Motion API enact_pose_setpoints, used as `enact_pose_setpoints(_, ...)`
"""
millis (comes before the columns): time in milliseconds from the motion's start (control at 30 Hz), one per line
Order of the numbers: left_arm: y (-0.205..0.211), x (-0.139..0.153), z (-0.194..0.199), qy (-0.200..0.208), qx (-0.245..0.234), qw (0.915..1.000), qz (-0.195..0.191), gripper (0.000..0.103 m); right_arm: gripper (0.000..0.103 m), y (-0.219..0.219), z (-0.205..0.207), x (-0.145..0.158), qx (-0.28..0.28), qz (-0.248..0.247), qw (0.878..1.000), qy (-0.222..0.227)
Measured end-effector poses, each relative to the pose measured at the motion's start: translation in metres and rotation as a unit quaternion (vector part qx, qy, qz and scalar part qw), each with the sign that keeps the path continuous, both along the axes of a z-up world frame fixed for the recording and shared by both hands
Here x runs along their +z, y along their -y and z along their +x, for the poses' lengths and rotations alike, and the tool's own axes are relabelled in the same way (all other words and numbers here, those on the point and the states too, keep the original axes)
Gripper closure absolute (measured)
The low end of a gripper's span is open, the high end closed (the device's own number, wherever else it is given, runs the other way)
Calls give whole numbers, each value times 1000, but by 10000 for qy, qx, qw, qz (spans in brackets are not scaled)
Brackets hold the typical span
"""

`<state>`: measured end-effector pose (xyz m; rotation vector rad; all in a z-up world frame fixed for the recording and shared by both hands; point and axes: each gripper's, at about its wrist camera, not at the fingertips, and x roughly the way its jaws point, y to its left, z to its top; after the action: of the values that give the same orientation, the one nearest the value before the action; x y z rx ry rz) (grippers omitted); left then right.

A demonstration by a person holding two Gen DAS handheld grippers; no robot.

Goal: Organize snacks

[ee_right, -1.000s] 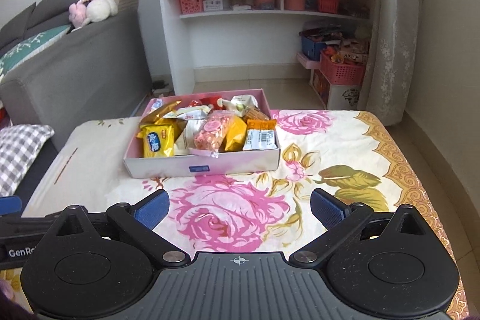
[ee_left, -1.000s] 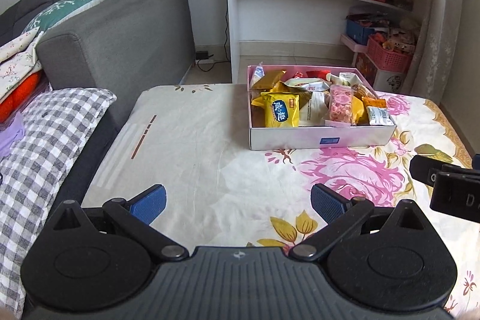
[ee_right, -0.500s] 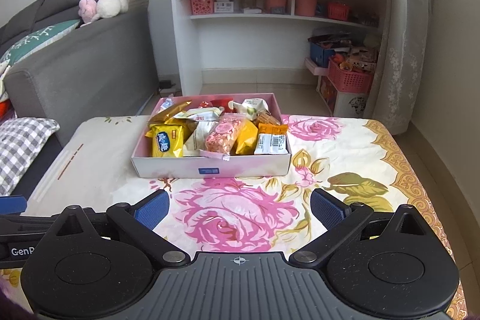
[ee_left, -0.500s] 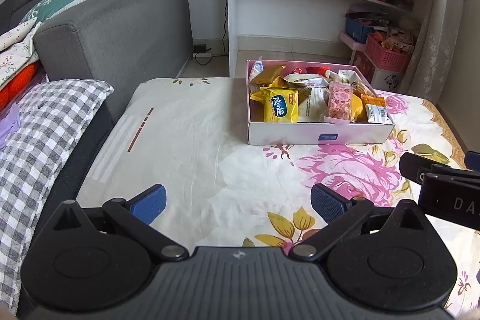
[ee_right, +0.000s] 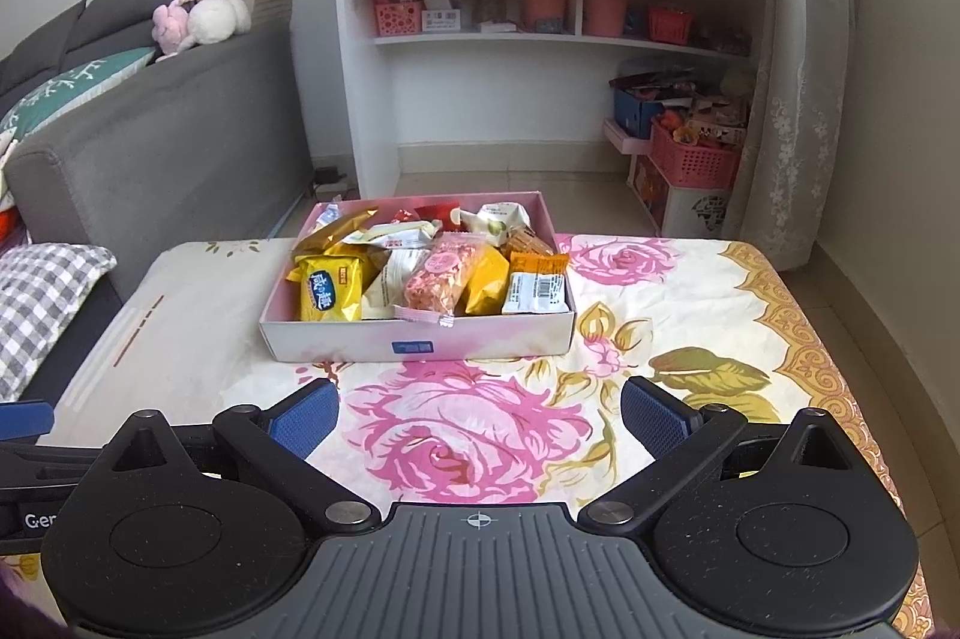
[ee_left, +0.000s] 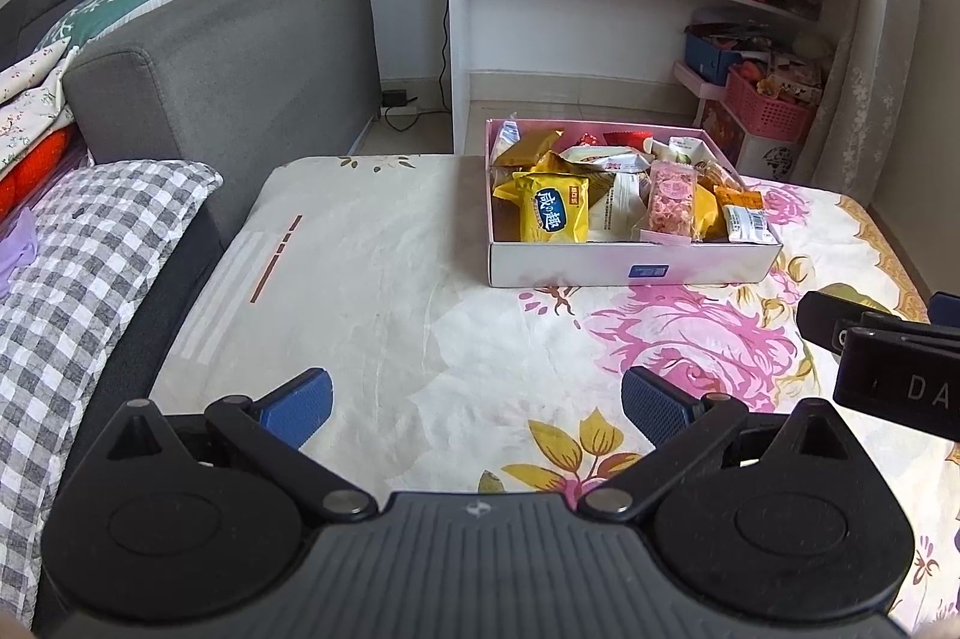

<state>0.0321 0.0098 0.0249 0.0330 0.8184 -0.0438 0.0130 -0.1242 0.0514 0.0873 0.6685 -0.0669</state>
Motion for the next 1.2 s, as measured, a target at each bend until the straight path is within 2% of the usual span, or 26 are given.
enact_pose_setpoints(1200,3,-1,-1,-24,-48,10000,-13,0,2,2,1,-1,-37,-5,10000,11)
